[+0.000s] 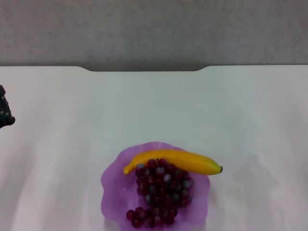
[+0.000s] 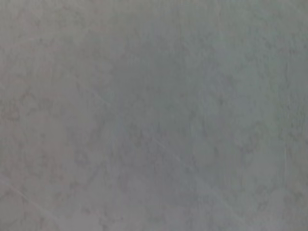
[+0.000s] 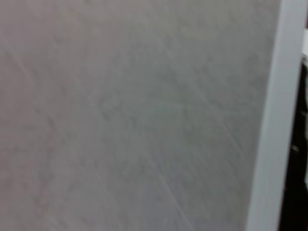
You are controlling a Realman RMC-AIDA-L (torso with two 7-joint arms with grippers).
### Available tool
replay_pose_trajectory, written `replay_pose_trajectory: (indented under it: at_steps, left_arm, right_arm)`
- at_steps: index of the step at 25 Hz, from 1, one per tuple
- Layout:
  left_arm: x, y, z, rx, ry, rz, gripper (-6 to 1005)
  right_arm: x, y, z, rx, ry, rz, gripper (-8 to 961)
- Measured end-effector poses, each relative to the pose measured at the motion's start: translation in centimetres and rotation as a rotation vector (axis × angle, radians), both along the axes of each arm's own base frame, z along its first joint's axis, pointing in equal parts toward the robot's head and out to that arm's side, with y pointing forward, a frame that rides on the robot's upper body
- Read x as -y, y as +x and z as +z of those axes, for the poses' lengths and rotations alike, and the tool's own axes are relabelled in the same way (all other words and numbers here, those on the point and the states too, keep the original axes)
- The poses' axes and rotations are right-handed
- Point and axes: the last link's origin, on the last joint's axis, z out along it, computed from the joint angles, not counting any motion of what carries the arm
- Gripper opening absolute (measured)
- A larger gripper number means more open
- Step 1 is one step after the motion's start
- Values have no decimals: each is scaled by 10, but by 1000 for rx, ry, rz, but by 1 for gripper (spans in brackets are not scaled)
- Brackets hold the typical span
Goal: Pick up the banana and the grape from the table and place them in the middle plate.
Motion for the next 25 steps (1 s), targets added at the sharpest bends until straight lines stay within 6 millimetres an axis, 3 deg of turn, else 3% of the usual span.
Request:
replay_pose_trajectory:
  at_steps: [8,25]
  left_arm:
    - [0,-1,0,58,-10,5,42]
    - [-4,-20,1,160,-21,139,42]
  right_arm:
    - [10,19,-6,-42,-9,-103,0]
    - [-2,17,-21,-51,-110,-117,0]
